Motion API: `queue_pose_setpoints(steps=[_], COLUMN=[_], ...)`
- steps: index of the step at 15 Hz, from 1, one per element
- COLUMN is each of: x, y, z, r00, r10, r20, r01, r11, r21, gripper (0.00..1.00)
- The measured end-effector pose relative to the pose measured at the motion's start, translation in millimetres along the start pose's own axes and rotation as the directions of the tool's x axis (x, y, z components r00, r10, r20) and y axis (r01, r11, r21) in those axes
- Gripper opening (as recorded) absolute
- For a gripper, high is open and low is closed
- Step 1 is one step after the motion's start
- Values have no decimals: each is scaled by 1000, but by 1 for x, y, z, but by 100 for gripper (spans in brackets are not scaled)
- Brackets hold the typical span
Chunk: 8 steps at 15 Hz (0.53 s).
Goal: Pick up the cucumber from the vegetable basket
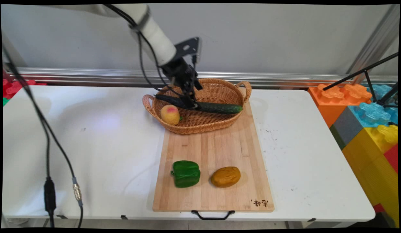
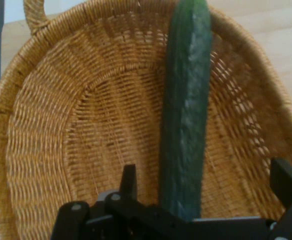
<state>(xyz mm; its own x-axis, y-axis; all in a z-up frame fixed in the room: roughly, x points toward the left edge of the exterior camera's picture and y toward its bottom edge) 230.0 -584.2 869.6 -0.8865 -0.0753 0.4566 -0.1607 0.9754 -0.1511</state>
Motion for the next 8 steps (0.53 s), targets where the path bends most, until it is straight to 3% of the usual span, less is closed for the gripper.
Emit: queue_pose_setpoints(steps=[3, 8], x=[5, 9], y=[-14, -31], z=[45, 85], r00=[1000, 1000], r10=[26, 13], r20=[9, 12], r01=[-26, -13], r11=[999, 999], r21=[-20, -43], gripper=[100, 100])
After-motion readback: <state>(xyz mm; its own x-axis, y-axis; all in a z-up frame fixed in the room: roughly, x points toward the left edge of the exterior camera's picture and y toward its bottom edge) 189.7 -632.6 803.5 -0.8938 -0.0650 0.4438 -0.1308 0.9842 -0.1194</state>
